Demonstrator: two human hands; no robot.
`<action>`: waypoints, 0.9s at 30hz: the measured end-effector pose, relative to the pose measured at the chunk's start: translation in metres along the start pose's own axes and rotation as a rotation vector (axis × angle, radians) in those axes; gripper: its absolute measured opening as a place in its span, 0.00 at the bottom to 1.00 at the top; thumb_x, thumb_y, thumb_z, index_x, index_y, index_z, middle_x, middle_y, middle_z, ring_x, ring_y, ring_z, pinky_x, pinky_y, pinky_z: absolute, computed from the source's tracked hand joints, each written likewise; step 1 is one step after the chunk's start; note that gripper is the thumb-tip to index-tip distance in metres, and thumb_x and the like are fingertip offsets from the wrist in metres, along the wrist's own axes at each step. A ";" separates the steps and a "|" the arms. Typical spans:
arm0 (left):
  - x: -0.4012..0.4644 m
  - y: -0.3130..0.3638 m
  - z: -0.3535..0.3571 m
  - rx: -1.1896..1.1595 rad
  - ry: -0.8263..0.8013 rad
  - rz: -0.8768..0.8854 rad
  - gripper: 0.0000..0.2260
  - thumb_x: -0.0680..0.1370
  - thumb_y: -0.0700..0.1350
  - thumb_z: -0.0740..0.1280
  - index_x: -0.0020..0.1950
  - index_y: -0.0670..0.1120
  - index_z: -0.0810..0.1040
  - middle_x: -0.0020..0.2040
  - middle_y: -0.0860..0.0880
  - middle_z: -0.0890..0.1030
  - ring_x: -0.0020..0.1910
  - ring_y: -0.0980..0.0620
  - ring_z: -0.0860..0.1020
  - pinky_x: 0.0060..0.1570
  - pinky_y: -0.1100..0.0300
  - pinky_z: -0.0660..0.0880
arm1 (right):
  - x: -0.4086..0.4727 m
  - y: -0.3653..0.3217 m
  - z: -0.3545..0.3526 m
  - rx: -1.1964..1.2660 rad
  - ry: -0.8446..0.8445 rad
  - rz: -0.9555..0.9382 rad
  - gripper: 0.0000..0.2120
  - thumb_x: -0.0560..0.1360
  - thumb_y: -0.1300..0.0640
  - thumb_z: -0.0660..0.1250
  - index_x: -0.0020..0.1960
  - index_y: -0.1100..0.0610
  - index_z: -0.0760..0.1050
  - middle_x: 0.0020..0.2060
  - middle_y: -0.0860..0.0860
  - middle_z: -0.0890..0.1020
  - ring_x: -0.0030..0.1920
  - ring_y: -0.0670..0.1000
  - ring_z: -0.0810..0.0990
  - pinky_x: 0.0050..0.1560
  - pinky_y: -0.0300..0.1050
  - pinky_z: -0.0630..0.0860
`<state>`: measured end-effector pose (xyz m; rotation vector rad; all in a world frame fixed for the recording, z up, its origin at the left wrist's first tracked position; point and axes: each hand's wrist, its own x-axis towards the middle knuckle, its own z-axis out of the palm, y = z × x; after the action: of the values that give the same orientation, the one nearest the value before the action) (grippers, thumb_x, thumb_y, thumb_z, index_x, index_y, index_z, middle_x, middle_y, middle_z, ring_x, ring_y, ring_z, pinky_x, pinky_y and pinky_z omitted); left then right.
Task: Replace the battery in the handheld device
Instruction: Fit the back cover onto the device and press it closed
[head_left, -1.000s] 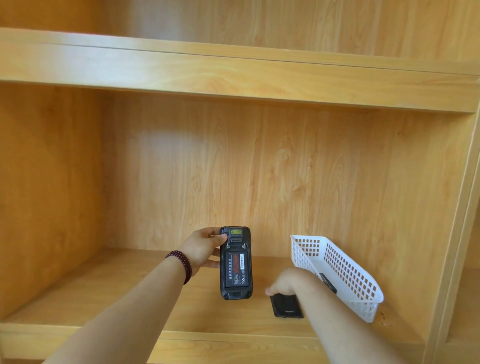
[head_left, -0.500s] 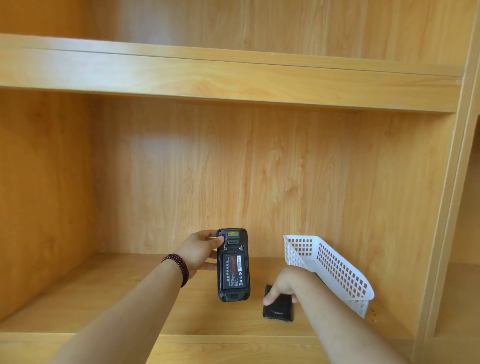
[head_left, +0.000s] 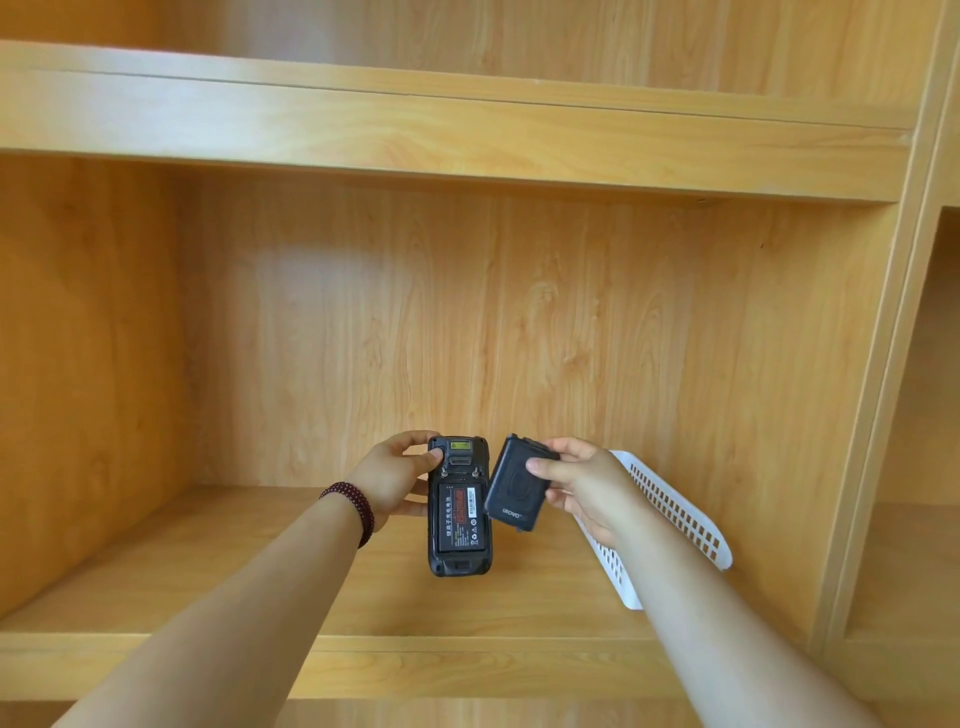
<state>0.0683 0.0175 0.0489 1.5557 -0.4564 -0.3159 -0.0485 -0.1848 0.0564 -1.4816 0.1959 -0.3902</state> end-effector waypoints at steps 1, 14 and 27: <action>0.000 0.000 0.001 0.001 -0.002 0.002 0.10 0.80 0.42 0.66 0.62 0.49 0.76 0.47 0.45 0.84 0.40 0.48 0.83 0.35 0.53 0.81 | -0.001 0.000 0.002 0.001 -0.028 0.000 0.10 0.73 0.68 0.72 0.52 0.58 0.78 0.50 0.56 0.84 0.42 0.49 0.81 0.34 0.37 0.74; -0.004 0.004 0.006 0.008 0.005 0.028 0.13 0.80 0.44 0.66 0.64 0.49 0.77 0.49 0.44 0.85 0.42 0.48 0.84 0.35 0.54 0.82 | -0.009 0.004 0.036 -0.265 -0.221 -0.103 0.16 0.73 0.69 0.70 0.52 0.49 0.80 0.47 0.51 0.84 0.38 0.47 0.78 0.41 0.39 0.74; -0.007 0.006 0.004 0.009 0.043 0.013 0.12 0.80 0.44 0.66 0.63 0.47 0.77 0.48 0.44 0.85 0.41 0.47 0.84 0.33 0.56 0.81 | -0.016 0.008 0.044 -0.393 -0.230 -0.265 0.17 0.74 0.67 0.71 0.48 0.43 0.79 0.53 0.58 0.84 0.46 0.50 0.82 0.44 0.37 0.76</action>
<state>0.0600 0.0176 0.0541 1.5650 -0.4347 -0.2703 -0.0462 -0.1374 0.0502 -1.9354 -0.1162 -0.4044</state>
